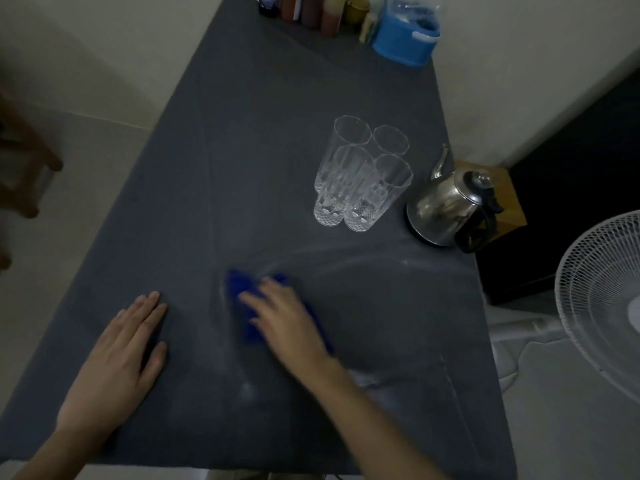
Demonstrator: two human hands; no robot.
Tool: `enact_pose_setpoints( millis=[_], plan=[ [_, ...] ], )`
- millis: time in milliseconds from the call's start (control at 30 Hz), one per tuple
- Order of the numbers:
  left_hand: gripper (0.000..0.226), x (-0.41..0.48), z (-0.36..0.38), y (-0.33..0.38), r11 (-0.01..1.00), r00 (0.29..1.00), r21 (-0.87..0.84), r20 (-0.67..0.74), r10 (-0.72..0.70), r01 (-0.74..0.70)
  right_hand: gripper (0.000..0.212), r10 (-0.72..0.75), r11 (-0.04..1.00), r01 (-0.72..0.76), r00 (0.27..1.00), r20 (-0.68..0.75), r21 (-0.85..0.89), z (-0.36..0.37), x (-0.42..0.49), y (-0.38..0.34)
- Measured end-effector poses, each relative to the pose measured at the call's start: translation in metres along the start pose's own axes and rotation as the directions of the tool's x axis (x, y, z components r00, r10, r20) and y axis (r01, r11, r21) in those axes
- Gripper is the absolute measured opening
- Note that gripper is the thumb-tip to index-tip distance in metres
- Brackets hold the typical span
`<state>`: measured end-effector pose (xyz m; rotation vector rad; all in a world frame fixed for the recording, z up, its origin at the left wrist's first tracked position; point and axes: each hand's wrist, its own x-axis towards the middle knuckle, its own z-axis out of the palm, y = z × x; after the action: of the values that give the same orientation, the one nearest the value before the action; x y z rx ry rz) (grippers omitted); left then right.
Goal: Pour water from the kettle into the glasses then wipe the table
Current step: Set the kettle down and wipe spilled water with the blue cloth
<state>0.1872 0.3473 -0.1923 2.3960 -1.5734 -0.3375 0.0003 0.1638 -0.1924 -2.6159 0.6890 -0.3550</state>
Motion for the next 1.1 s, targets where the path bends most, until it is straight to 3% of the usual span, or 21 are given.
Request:
enact_pose_setpoints(
  millis=[100, 233, 367, 500, 600, 733, 867, 933, 1000, 1100],
  plan=[
    [0.066, 0.001, 0.001, -0.001, 1.0, 1.0, -0.009, 0.006, -0.01, 0.011, 0.042, -0.206, 0.978, 0.199, 0.966, 0.159, 0.062, 0.015, -0.013, -0.03],
    [0.065, 0.0, -0.001, 0.001, 1.0, 1.0, -0.018, -0.008, -0.011, 0.01, 0.046, -0.266, 0.96, 0.275, 0.955, 0.134, -0.054, -0.009, -0.053, 0.012],
    [0.064, -0.001, -0.002, 0.002, 1.0, 1.0, -0.003, -0.012, -0.006, 0.006, 0.049, -0.031, 0.988, 0.038, 0.998, 0.049, -0.152, -0.062, -0.095, 0.084],
    [0.061, -0.001, -0.001, 0.001, 1.0, 1.0, 0.003, -0.021, -0.011, 0.011, 0.042, 0.228, 0.96, -0.233, 0.972, -0.051, -0.154, -0.101, -0.119, 0.122],
    [0.058, -0.002, 0.0, 0.001, 1.0, 0.999, -0.001, -0.031, -0.01, 0.01, 0.058, 0.29, 0.947, -0.294, 0.956, -0.048, -0.13, -0.096, -0.108, 0.118],
    [0.055, -0.002, 0.002, 0.0, 1.0, 0.998, 0.004, -0.056, -0.002, 0.002, 0.073, 0.124, 0.986, -0.122, 0.992, 0.008, -0.116, -0.071, -0.064, 0.094],
    [0.054, -0.002, 0.005, -0.002, 1.0, 0.998, 0.008, -0.067, 0.008, -0.007, 0.064, -0.142, 0.983, 0.15, 0.987, 0.08, -0.101, -0.043, 0.003, 0.051],
    [0.055, -0.001, 0.006, -0.004, 1.0, 0.998, 0.014, -0.067, 0.01, -0.009, 0.052, -0.376, 0.912, 0.397, 0.91, 0.176, -0.104, -0.02, 0.029, 0.022],
    [0.055, -0.002, 0.008, -0.005, 1.0, 0.998, 0.007, -0.067, 0.01, -0.01, 0.047, -0.551, 0.805, 0.589, 0.785, 0.283, -0.067, 0.004, 0.04, -0.004],
    [0.055, -0.002, 0.008, -0.005, 1.0, 0.998, -0.011, -0.06, 0.013, -0.014, 0.05, -0.613, 0.743, 0.667, 0.71, 0.347, -0.051, 0.019, 0.044, -0.014]
  ],
)
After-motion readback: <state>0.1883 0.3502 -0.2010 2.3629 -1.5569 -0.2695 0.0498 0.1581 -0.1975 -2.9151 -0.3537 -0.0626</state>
